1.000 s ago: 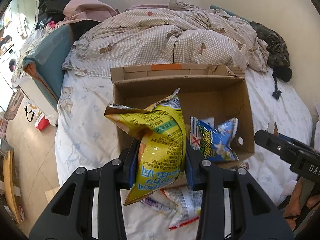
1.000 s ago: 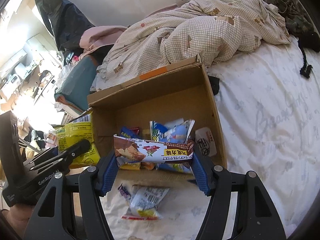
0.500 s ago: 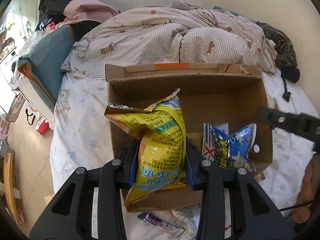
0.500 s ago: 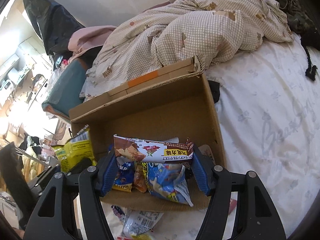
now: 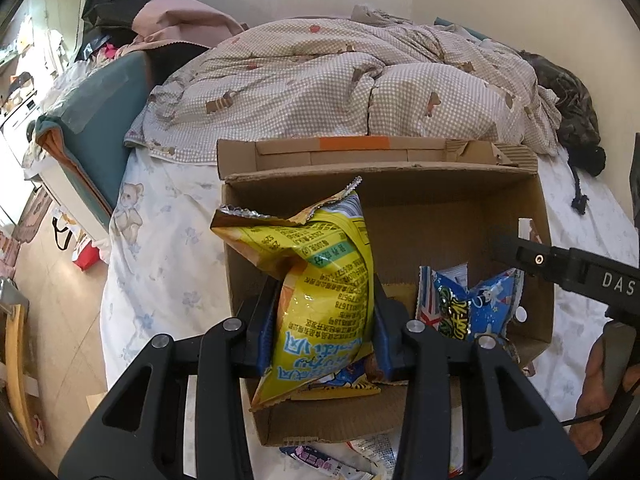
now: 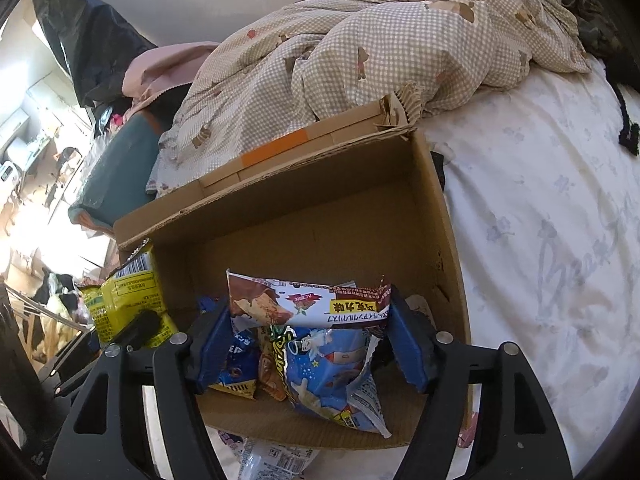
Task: Organize snacks
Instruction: 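Open both tools to drop the yellow bag and chocolate bar inside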
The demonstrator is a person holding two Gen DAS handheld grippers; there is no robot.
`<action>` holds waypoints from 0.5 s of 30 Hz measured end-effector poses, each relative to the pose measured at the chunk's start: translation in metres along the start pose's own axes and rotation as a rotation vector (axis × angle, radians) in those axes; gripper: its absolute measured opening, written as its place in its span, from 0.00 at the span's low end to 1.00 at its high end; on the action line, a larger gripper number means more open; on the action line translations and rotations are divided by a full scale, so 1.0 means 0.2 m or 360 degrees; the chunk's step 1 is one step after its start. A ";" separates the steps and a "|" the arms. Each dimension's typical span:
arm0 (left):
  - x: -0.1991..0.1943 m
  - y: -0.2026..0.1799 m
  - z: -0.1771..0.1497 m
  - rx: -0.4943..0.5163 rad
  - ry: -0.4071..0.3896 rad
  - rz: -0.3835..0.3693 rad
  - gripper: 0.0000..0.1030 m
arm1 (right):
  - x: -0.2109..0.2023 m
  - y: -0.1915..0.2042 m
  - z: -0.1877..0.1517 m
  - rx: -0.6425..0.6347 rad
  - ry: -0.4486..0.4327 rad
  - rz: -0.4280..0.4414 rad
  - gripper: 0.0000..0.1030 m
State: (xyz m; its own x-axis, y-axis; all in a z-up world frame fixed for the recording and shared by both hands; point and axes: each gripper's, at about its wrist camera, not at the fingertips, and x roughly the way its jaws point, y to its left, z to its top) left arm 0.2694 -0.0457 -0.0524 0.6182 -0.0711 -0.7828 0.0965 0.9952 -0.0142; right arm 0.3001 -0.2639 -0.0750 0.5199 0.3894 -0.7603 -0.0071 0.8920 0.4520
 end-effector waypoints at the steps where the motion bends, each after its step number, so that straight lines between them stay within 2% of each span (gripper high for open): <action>1: 0.00 0.00 0.00 0.0012 -0.0005 -0.0001 0.36 | 0.00 0.00 0.00 0.0015 -0.0002 0.0011 0.76; 4: 0.01 -0.01 0.00 0.0012 -0.0009 0.0000 0.36 | 0.00 -0.01 0.00 0.0067 0.0010 0.0068 0.90; 7: 0.02 0.00 -0.01 -0.0017 0.0035 -0.0020 0.39 | -0.01 0.00 0.00 0.0046 0.0009 0.0065 0.92; 10: 0.03 -0.01 -0.02 0.0003 0.0050 -0.0013 0.52 | -0.01 0.00 0.00 0.0047 0.0027 0.0083 0.92; 12: 0.02 -0.02 -0.02 0.0030 0.0030 0.0012 0.70 | -0.01 0.01 0.00 0.0049 0.0036 0.0082 0.92; 15: 0.00 -0.02 -0.01 0.0022 0.0000 0.0004 0.80 | -0.03 0.02 0.00 0.0041 0.0047 0.0083 0.92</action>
State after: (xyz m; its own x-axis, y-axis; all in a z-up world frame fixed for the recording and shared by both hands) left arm 0.2665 -0.0485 -0.0538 0.6187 -0.0685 -0.7827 0.1056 0.9944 -0.0035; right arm 0.2973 -0.2617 -0.0692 0.4938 0.4420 -0.7489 -0.0111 0.8643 0.5028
